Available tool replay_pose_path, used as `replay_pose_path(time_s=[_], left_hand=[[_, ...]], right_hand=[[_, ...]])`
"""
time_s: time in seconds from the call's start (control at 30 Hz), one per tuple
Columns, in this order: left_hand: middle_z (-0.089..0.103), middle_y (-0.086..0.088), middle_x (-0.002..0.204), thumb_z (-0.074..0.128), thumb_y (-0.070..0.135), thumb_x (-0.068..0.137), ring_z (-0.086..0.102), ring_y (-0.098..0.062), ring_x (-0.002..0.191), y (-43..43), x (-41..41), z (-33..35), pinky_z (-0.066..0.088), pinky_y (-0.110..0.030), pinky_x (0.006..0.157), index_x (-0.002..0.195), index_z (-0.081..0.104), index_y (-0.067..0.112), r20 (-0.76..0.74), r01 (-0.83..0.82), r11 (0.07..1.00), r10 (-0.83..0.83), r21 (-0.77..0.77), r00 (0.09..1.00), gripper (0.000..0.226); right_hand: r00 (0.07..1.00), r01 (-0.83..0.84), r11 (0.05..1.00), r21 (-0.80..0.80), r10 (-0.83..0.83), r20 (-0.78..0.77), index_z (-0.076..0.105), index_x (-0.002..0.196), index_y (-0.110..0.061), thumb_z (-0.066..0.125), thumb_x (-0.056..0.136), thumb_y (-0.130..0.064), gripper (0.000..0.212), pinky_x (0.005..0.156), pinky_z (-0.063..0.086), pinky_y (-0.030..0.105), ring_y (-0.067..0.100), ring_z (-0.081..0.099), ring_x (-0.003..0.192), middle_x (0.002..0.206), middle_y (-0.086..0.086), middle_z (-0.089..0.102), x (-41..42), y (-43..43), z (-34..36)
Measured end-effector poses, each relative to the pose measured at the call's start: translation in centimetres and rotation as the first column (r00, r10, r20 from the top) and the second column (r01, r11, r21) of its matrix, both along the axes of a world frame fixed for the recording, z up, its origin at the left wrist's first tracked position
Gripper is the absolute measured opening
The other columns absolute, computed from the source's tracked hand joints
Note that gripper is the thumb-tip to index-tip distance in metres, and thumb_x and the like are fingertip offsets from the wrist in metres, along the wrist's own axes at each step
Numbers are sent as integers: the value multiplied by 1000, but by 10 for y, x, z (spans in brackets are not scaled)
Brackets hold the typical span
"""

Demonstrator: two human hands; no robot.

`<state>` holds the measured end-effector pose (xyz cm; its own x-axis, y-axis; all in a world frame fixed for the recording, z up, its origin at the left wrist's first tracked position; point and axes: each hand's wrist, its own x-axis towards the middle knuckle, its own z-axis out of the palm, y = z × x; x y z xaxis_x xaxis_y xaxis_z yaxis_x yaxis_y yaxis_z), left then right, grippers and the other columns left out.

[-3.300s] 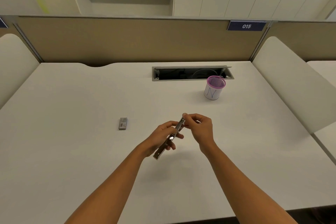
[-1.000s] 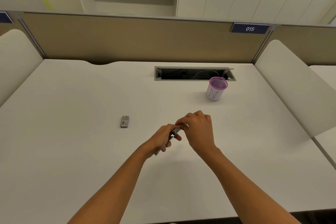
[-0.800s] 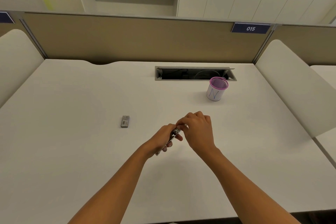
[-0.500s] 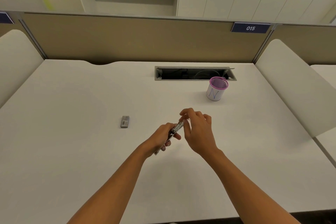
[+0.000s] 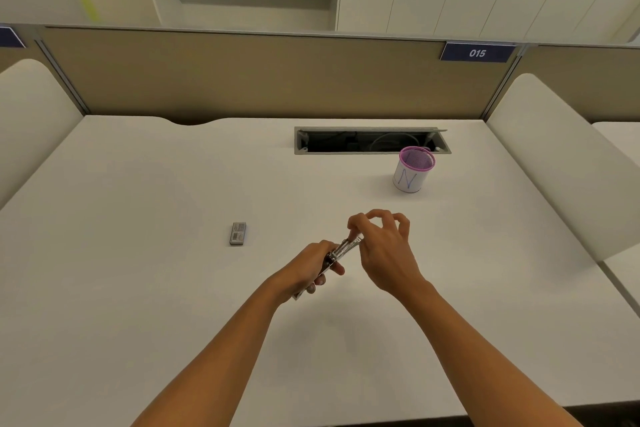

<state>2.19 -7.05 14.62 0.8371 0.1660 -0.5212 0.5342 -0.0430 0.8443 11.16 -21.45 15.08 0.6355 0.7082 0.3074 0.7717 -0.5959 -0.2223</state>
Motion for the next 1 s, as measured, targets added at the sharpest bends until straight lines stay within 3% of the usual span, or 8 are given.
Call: replay_pose_path(time_s=[0.27,0.47,0.57,0.7,0.83,0.9,1.0], left_hand=[[69,-3,95,28,36,95,38,-11,55,-1,2,-4,31,-18,45,118,54,20,-60,23,1000,-21,21,998,38],[68,-2,92,32,41,94,37,-12,53,2,4,-5,29,-19,43,107,57,23,-57,-16,1000,17,12,998,34],[67,-1,88,33,50,95,35,-12,52,2,4,-7,28,-19,43,98,58,26,-45,-20,999,22,34,999,34],[62,1,78,34,64,91,30,-13,49,1,6,-14,23,-21,44,102,63,15,-53,-17,996,21,90,998,59],[56,3,72,32,75,84,33,-10,43,0,13,-19,26,-20,42,97,63,14,-114,-2,969,31,245,993,70],[56,3,73,32,80,79,36,-11,44,0,16,-22,29,-23,46,93,62,16,-147,2,956,43,292,988,72],[55,4,67,31,86,71,38,-11,44,0,17,-27,31,-25,50,84,60,18,-185,18,933,52,360,981,75]], right_hand=[[997,51,998,37,-50,-50,54,106,-25,54,78,5,41,99,18,37,24,50,118,97,-9,68,11,-4,-11],[908,286,888,361,-130,-399,49,110,-33,49,87,-9,33,95,21,30,9,47,107,107,-20,59,12,-5,-19],[827,398,828,395,-138,-545,49,108,-34,54,90,-12,29,91,22,30,9,52,102,101,-22,62,14,-5,-22],[734,469,778,418,-80,-674,55,106,-29,56,91,-15,21,91,41,34,13,60,99,100,-15,66,16,-6,-24],[654,387,830,401,60,-755,65,114,-22,55,96,-20,20,74,44,4,3,63,94,106,-9,68,11,0,-24],[628,329,875,355,78,-774,69,114,-21,54,98,-23,22,75,41,-1,-4,62,95,106,-10,70,7,5,-28],[600,368,861,351,68,-797,72,110,-19,55,97,-21,22,76,42,-1,-6,62,95,102,-11,72,6,7,-32]])
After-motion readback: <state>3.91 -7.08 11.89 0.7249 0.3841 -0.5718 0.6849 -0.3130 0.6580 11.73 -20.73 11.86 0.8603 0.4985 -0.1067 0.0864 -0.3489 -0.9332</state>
